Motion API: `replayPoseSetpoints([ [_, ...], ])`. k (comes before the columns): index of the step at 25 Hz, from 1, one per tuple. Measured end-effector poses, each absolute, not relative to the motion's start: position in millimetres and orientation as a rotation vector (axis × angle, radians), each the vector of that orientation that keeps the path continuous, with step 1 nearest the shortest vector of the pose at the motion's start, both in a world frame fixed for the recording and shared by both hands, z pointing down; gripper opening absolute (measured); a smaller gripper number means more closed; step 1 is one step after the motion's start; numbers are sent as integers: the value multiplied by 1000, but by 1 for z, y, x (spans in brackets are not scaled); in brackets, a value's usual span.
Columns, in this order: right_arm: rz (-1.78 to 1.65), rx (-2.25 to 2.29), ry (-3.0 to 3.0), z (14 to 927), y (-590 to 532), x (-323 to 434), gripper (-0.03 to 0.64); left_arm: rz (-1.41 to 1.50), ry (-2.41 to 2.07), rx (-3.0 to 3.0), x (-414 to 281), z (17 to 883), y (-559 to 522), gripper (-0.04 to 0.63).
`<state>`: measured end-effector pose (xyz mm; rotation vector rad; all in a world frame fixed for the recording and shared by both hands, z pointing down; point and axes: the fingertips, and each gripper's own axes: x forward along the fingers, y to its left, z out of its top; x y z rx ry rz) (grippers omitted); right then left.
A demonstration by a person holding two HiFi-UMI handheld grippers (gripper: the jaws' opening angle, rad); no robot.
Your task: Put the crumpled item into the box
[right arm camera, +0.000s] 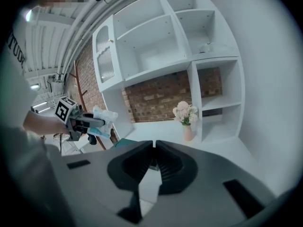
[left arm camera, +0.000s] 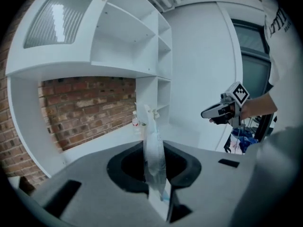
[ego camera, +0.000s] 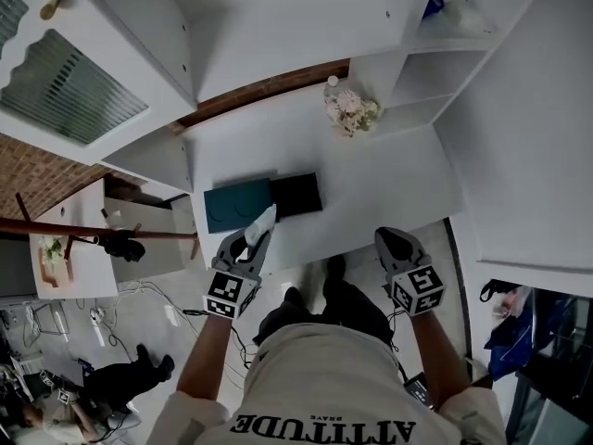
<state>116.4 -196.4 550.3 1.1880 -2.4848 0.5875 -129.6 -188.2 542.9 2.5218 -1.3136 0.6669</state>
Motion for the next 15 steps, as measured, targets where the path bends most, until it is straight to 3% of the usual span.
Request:
replayPoseSetpoints([
  [15,739,1051,-2509,593,-246,120,37,1254,-1122,2491,-95,666,-260,74],
])
